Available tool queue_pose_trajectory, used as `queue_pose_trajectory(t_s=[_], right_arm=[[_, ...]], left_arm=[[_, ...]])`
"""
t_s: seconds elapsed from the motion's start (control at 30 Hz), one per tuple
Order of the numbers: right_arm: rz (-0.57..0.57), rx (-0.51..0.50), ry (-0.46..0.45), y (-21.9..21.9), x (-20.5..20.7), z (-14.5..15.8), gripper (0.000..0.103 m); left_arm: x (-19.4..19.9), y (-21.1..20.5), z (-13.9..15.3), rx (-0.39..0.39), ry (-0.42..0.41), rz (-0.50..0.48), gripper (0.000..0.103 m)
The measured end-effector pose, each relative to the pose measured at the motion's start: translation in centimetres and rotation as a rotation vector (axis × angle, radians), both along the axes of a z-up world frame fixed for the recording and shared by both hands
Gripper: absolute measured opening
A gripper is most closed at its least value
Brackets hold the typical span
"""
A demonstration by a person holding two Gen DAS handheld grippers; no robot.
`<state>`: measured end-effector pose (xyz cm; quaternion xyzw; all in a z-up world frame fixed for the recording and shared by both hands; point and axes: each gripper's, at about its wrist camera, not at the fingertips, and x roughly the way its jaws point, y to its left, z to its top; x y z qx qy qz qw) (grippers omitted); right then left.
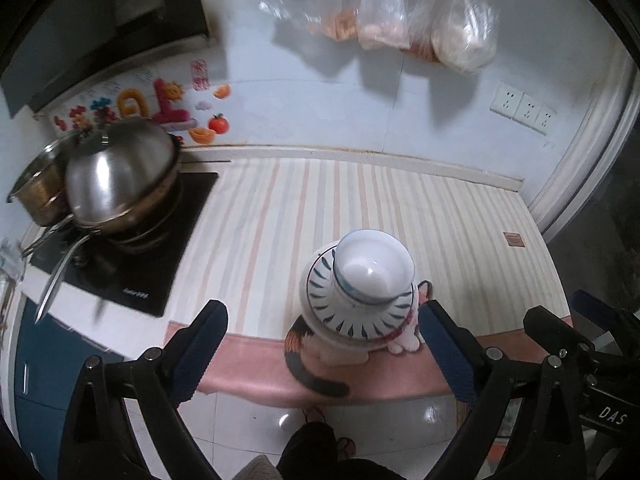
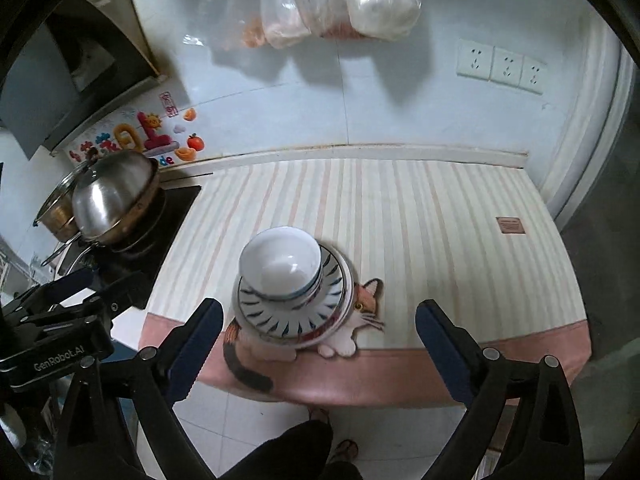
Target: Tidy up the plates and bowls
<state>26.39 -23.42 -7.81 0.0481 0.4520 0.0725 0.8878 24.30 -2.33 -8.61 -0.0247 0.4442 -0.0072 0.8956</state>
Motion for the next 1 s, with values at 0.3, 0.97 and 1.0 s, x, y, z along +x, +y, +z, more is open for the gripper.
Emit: queue_pose_trajectory(t_s=[0.3,0.97,1.0], right_arm=[[0.007,-0.024,-0.115,1.4,-10.5,5.8,0.100],[-0.096,-0.060,-0.200,4.6,-21.5,10.1,0.100],[-0.097,-0.059,-0.200,4.7,-21.6,10.1,0.100]], left_arm=[[-8.3,1.0,4.8,0.011,-0.086,0.020,0.098],[-16.6,4.0,6.9,0.037,-0.136,-0.028,0.098],[-16.8,4.1,7.0,0.034,-0.138,-0.029,0.098]])
